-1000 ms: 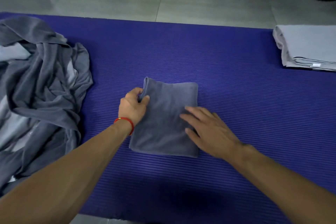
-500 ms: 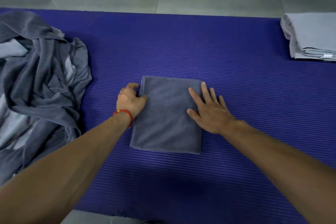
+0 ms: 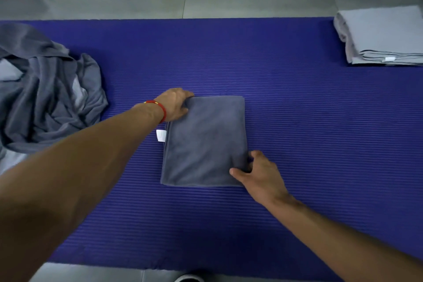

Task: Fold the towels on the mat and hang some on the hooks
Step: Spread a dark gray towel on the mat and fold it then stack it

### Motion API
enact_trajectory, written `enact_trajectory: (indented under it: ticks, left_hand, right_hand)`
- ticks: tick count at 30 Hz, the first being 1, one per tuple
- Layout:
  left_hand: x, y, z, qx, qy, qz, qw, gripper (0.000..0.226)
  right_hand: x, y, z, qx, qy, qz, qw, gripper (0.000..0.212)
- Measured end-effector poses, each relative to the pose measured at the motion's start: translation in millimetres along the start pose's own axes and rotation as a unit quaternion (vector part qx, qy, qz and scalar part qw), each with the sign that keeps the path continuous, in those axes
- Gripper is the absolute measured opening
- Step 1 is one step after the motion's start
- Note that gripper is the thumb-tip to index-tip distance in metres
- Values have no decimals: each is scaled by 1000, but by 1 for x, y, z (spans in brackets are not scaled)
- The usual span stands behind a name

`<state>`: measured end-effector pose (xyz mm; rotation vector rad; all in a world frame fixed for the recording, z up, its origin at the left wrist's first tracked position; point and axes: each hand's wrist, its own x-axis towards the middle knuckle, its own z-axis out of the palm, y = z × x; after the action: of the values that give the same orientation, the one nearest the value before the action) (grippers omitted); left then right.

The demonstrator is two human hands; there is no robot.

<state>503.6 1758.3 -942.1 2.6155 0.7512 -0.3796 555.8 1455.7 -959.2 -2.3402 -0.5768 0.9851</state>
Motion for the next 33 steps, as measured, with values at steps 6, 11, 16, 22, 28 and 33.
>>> enact_trajectory:
  ticks: [6,11,16,22,28,33]
  left_hand:
    - [-4,19,-11,-25,-21,-79,996,27]
    - [-31,38,-10,-363,-30,-136,921,18]
    - [-52,78,48,-557,-107,-152,809,15]
    - [-47,101,66,-404,-57,-128,904,11]
    - [-32,106,45,-507,-85,-149,845,29]
    - [-23,122,17,-578,-186,-131,784,25]
  right_hand:
    - [-2,-15,-18,55,-22,28,998,19]
    - [4,-6,-77,246,117,35,961,9]
    - [35,23,-164,377,169,97,905,34]
    - [21,73,-115,188,140,121,965,19]
    - [0,68,-100,250,129,110,953,23]
    - [-7,62,-131,396,75,84,911,24]
